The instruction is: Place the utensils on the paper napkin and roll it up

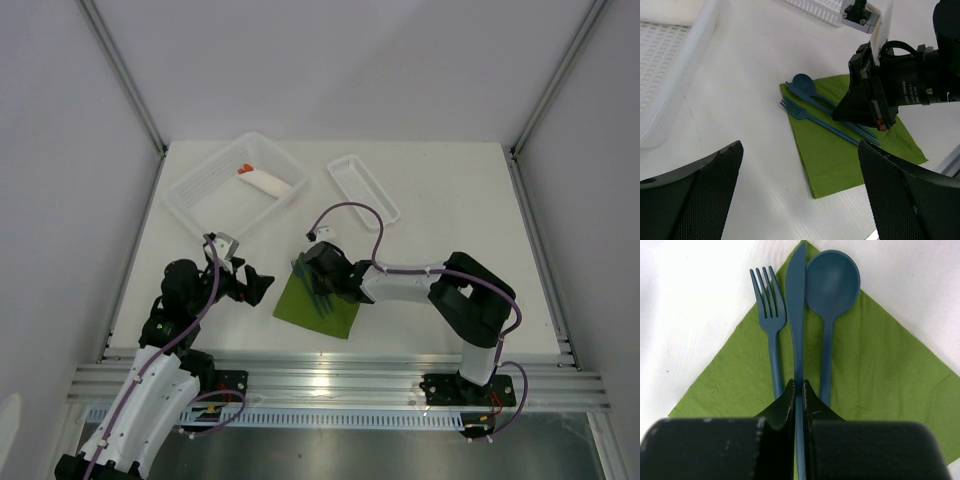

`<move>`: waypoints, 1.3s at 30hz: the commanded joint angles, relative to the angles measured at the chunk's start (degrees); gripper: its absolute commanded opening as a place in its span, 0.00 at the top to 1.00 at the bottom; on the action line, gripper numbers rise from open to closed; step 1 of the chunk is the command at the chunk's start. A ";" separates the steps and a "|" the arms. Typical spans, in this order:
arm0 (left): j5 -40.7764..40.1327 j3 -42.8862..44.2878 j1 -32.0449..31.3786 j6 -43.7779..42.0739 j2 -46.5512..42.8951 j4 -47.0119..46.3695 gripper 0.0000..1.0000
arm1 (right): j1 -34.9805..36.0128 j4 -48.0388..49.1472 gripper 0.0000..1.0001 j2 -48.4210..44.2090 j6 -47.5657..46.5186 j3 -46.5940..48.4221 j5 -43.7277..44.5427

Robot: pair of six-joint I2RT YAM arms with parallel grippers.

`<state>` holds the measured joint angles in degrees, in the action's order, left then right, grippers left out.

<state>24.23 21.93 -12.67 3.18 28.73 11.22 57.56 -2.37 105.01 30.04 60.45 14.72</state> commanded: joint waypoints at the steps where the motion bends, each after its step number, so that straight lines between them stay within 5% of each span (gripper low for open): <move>1: 0.73 -0.23 0.45 1.21 -0.25 -1.91 0.00 | 0.36 0.61 1.00 0.72 0.46 1.52 0.58; 17: 0.56 -0.22 0.45 1.21 -0.08 -2.00 0.01 | 0.36 -0.88 1.00 2.04 0.72 2.57 0.57; 25: 0.56 -0.14 0.45 1.21 0.01 -2.00 0.01 | 0.36 -2.28 0.84 -0.16 0.11 3.63 1.19; 39: 0.91 -0.14 0.45 1.13 0.01 -1.91 0.01 | 0.10 -7.38 0.77 -11.38 -0.78 4.51 2.76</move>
<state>24.23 21.93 -12.67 3.25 28.75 11.22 57.58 -8.29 100.07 29.34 62.43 15.22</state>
